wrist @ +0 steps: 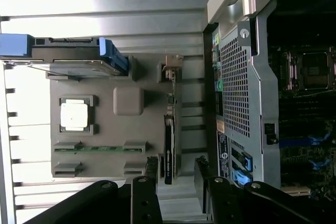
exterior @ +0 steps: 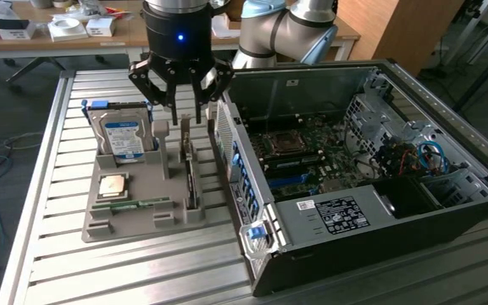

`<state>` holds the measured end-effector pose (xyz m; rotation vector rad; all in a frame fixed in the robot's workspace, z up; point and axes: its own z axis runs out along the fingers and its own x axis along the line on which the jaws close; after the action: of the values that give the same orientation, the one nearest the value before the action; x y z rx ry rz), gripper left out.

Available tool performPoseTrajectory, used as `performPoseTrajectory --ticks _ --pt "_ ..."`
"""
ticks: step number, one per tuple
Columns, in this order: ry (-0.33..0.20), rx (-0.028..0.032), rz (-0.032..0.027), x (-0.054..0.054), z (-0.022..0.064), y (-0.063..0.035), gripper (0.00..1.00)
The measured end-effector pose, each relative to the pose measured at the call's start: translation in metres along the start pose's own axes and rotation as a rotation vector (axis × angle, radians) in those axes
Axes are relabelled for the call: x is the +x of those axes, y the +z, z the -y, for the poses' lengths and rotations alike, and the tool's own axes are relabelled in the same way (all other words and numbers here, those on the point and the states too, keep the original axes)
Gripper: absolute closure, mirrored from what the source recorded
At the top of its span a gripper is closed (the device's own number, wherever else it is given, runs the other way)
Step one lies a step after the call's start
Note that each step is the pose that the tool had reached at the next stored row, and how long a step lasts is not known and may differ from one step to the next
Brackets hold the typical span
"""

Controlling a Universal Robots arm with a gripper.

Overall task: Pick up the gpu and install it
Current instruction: 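Pick up the gpu and move the gpu toward the slot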

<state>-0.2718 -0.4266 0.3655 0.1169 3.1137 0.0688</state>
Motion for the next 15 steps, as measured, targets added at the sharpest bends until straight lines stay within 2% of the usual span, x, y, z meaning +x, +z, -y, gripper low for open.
performPoseTrajectory --ticks 9,15 --pt "0.000 0.0000 0.0000 0.0001 0.0003 0.0072 0.58" --pt "0.000 0.0000 0.0001 0.0002 0.0003 0.0074 0.58"
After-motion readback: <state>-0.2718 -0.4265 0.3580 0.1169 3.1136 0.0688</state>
